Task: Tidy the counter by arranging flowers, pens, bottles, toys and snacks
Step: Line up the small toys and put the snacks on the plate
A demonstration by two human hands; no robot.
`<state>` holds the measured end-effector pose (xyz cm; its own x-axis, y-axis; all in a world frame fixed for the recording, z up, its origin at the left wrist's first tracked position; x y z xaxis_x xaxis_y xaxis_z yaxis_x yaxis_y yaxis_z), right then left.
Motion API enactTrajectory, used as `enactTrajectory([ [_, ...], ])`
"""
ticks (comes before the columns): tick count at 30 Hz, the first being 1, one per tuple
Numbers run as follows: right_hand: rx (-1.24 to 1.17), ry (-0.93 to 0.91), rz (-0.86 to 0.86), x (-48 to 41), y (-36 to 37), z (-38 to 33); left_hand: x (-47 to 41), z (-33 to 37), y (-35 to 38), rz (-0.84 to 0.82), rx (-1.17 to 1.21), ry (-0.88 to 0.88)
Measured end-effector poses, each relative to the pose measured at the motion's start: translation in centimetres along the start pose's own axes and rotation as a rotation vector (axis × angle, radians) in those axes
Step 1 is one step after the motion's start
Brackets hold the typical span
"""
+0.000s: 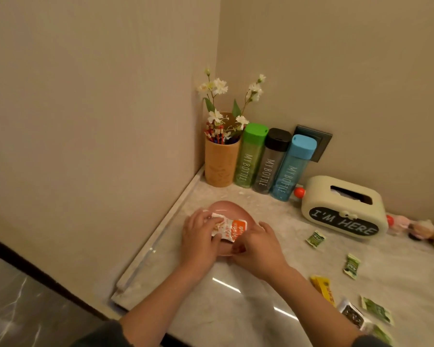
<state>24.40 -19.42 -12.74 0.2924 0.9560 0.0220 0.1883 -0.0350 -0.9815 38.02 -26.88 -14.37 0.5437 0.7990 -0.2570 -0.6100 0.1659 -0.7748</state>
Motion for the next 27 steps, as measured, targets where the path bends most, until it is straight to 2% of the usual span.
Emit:
enactTrajectory([
  [3,-0.067,0.1,0.04,1.9,0.1,0.7,0.8,0.9,0.7,-0.019,0.08,0.007],
  [6,-0.116,0.234,0.064,3.8,0.2,1.3,1.3,1.9,1.5,-0.042,0.063,-0.044],
  [9,-0.196,0.297,0.044,5.4,0.4,1.6,1.5,3.0,2.5,-0.13,0.213,-0.109],
  [17,-0.363,0.461,0.059,9.6,-0.1,4.1,1.3,6.3,4.7,-0.241,0.267,0.001],
  [19,-0.421,0.513,0.116,10.8,-0.7,4.9,1.2,7.0,5.2,-0.248,0.194,0.013],
  [22,-0.568,0.611,0.282,12.9,-1.7,6.9,1.3,9.3,5.7,-0.152,0.002,0.044],
  [24,-0.635,0.674,0.379,14.4,-2.4,8.5,1.6,11.4,6.1,-0.143,0.061,0.061],
  [27,-0.691,0.759,0.493,16.9,-3.3,11.4,2.8,15.6,7.5,-0.215,0.153,0.197],
])
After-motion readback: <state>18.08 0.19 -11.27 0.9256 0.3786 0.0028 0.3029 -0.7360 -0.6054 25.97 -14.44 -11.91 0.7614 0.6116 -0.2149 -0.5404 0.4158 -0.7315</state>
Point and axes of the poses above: each hand's wrist, its own x-axis away from the middle knuckle, its own y-axis out of the palm, z = x × y, the point moved 3 cm from there along -x, towards the middle knuckle, and after that the axes turned 8 degrees about y, right-handed, at the moved point
